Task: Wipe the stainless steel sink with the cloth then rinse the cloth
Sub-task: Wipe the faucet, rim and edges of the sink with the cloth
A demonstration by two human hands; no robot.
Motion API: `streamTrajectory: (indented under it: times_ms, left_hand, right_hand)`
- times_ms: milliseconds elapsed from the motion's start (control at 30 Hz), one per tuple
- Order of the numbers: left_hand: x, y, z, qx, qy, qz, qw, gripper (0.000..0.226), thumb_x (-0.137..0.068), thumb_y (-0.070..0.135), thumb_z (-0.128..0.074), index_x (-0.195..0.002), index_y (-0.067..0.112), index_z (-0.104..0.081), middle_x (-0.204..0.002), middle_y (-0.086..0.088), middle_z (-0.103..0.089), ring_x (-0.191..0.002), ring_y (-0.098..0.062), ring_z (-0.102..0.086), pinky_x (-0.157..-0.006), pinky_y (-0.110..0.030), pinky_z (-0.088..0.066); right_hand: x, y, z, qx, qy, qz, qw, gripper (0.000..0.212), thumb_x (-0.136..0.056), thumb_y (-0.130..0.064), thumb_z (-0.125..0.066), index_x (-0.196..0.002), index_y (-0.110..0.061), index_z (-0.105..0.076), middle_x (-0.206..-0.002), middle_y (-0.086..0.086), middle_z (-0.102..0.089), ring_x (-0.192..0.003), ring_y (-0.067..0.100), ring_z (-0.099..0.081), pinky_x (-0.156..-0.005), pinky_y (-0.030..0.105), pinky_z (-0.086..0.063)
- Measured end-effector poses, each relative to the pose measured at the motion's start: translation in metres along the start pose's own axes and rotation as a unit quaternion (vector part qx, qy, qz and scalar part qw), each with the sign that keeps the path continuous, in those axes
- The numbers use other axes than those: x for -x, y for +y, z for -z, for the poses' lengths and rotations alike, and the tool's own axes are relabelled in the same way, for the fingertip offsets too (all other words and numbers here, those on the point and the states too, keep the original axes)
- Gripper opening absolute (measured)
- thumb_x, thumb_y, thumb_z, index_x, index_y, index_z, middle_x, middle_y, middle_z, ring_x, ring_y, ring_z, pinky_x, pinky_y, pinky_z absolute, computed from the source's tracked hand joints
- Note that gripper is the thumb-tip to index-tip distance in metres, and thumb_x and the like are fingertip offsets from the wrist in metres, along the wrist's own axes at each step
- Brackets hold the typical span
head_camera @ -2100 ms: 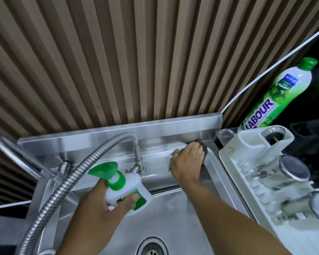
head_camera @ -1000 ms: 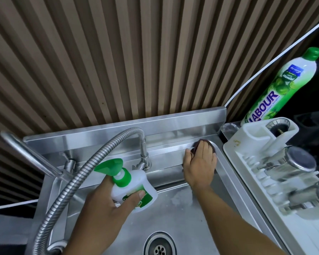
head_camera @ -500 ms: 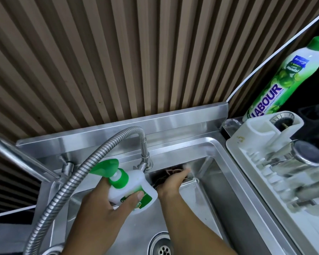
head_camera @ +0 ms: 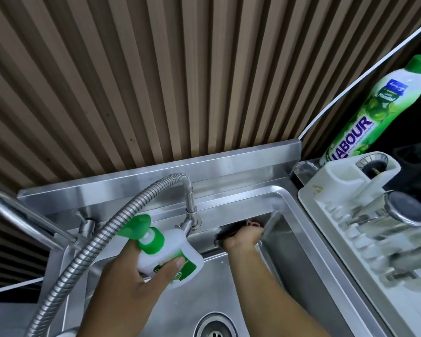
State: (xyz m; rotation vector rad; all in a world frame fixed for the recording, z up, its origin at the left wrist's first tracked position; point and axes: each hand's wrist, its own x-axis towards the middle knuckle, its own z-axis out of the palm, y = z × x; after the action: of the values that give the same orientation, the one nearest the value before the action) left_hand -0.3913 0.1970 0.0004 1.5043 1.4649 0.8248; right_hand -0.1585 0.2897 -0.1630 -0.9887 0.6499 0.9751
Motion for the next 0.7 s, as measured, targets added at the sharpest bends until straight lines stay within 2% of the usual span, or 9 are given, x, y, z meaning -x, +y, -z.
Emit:
streamTrajectory:
  times_ms: [133,233,300,400,467,500,567,600,700]
  left_hand:
    - [0.001,0.002,-0.001,0.009,0.003,0.0,1.0,0.04,-0.067,0.029,-0.089,-0.093,0.047,-0.064,-0.084,0.037,-0.067,-0.077,0.008,-0.066,-0.073,-0.02,-0.049]
    - [0.003,0.01,0.0,0.005,0.002,-0.009,1.0,0.066,-0.067,0.03,-0.089,-0.09,0.078,-0.05,-0.084,0.041,-0.065,-0.077,0.008,-0.065,-0.072,-0.02,-0.048]
    - [0.002,0.011,0.001,-0.002,0.003,-0.008,1.0,0.075,-0.067,0.029,-0.09,-0.086,0.085,-0.044,-0.086,0.042,-0.064,-0.078,0.009,-0.065,-0.072,-0.02,-0.048]
    - [0.003,0.012,0.0,-0.01,-0.007,-0.018,1.0,0.076,-0.067,0.028,-0.09,-0.084,0.086,-0.043,-0.087,0.044,-0.062,-0.08,0.01,-0.064,-0.073,-0.02,-0.049]
    - [0.003,0.013,0.0,-0.011,-0.013,-0.024,1.0,0.077,-0.068,0.025,-0.089,-0.083,0.085,-0.043,-0.087,0.048,-0.06,-0.082,0.013,-0.063,-0.069,-0.01,-0.046]
    - [0.003,0.012,0.0,-0.01,-0.017,-0.027,0.999,0.077,-0.069,0.024,-0.089,-0.083,0.085,-0.044,-0.086,0.046,-0.061,-0.081,0.011,-0.064,-0.066,-0.005,-0.045]
    - [0.003,0.01,0.0,-0.011,-0.025,-0.029,0.999,0.076,-0.07,0.023,-0.089,-0.082,0.084,-0.046,-0.082,0.039,-0.065,-0.079,0.005,-0.065,-0.062,0.001,-0.043]
    - [0.003,0.01,0.0,-0.014,-0.027,-0.032,0.999,0.076,-0.07,0.022,-0.088,-0.082,0.084,-0.046,-0.081,0.037,-0.066,-0.079,0.004,-0.066,-0.061,0.001,-0.043]
    - [0.004,0.008,0.0,-0.014,-0.031,-0.045,0.998,0.072,-0.071,0.019,-0.088,-0.082,0.08,-0.05,-0.079,0.039,-0.065,-0.079,0.007,-0.065,-0.062,0.003,-0.042]
  right_hand:
    - [0.013,-0.014,-0.001,-0.008,0.007,-0.046,0.999,0.043,-0.102,-0.03,-0.027,-0.108,-0.017,-0.067,-0.112,0.009,-0.066,-0.121,0.026,-0.054,-0.112,0.039,-0.033]
    - [0.03,-0.032,-0.006,0.009,-0.001,-0.074,0.997,0.052,-0.102,-0.032,-0.025,-0.135,-0.016,-0.062,-0.143,0.008,-0.058,-0.138,0.028,-0.046,-0.12,0.041,-0.026]
    - [0.045,-0.046,-0.007,0.007,0.002,-0.083,0.997,0.052,-0.103,-0.033,-0.024,-0.141,-0.02,-0.058,-0.149,0.006,-0.052,-0.145,0.03,-0.039,-0.124,0.048,-0.018]
    - [0.062,-0.062,-0.01,-0.033,-0.021,-0.081,0.996,0.044,-0.106,-0.026,-0.026,-0.126,-0.018,-0.064,-0.134,0.009,-0.058,-0.133,0.028,-0.05,-0.119,0.046,-0.03]
    - [0.073,-0.069,-0.012,-0.051,-0.023,-0.081,0.995,0.037,-0.105,-0.02,-0.026,-0.095,-0.019,-0.062,-0.103,0.004,-0.059,-0.098,0.018,-0.059,-0.094,0.027,-0.047]
    - [0.078,-0.074,-0.011,-0.063,-0.022,-0.084,0.994,0.037,-0.104,-0.017,-0.026,-0.094,-0.023,-0.061,-0.104,-0.003,-0.057,-0.1,0.011,-0.058,-0.094,0.021,-0.045]
    - [0.09,-0.082,-0.008,-0.07,-0.041,-0.078,0.994,0.051,-0.1,-0.013,-0.024,-0.125,-0.034,-0.064,-0.129,-0.016,-0.056,-0.132,0.006,-0.046,-0.117,0.026,-0.029]
    - [0.092,-0.087,-0.003,-0.077,-0.068,-0.072,0.992,0.054,-0.099,-0.012,-0.024,-0.127,-0.034,-0.065,-0.124,-0.016,-0.06,-0.129,0.006,-0.048,-0.116,0.027,-0.03]
    - [0.099,-0.103,0.012,-0.111,-0.189,-0.027,0.975,0.03,-0.092,-0.013,-0.034,-0.074,-0.026,-0.054,-0.073,-0.005,-0.053,-0.073,0.011,-0.05,-0.092,0.022,-0.036]
